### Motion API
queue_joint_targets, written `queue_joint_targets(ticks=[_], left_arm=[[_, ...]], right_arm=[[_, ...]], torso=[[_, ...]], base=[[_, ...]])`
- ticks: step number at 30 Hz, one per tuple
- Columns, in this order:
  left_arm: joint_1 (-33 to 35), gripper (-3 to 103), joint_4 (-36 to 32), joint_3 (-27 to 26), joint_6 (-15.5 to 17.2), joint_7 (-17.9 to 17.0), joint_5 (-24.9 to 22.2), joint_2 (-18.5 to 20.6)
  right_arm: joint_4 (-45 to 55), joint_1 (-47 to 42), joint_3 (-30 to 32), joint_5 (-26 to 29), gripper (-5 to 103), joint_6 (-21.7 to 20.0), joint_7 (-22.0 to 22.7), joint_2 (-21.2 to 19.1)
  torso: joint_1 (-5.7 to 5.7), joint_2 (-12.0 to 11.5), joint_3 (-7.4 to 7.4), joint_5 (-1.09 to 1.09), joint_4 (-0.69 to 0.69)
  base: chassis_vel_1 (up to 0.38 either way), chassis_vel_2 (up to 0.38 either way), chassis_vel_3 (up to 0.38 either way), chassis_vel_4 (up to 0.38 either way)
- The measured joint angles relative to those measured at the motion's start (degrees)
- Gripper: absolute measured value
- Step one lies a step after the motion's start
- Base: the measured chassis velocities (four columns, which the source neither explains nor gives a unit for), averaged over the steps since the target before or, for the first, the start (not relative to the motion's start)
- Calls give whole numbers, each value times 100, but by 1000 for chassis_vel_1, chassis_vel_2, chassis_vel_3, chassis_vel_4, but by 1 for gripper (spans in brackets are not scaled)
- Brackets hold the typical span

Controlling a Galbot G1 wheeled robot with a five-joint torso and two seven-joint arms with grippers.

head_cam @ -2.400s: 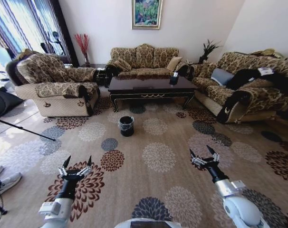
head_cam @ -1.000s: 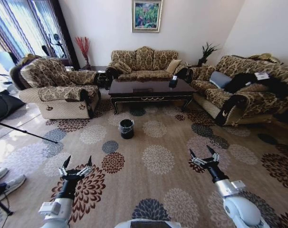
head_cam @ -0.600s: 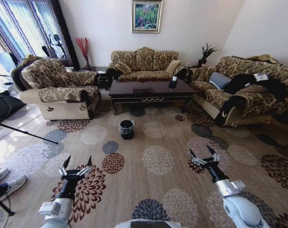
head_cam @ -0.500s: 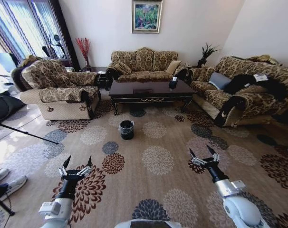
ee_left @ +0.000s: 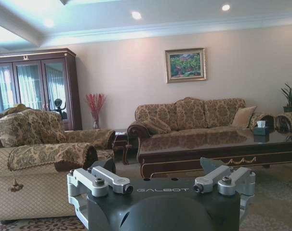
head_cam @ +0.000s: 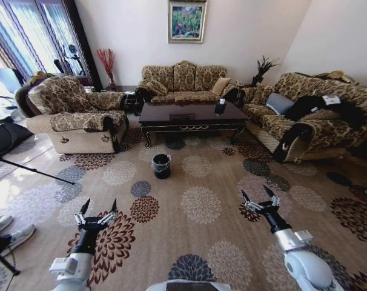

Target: Move to the front of the table and pick up the trash from the floor, then place it into the trash bin.

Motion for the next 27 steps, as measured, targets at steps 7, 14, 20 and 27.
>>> queue_joint_targets(ticks=[7, 14, 20, 27], left_arm=[[0, 100, 0, 0, 0, 0, 0, 0], [0, 100, 0, 0, 0, 0, 0, 0], [0, 100, 0, 0, 0, 0, 0, 0], [0, 100, 0, 0, 0, 0, 0, 0]], right_arm=[[0, 0, 0, 0, 100, 0, 0, 0], [0, 0, 0, 0, 100, 0, 0, 0], [0, 0, 0, 0, 100, 0, 0, 0], [0, 0, 0, 0, 100, 0, 0, 0]], torso=[[-10, -20, -12, 0, 0], [-16, -33, -19, 0, 0], [-20, -43, -24, 0, 0], [-23, -49, -28, 0, 0]], base=[[0, 0, 0, 0], [0, 0, 0, 0], [0, 0, 0, 0], [0, 0, 0, 0]])
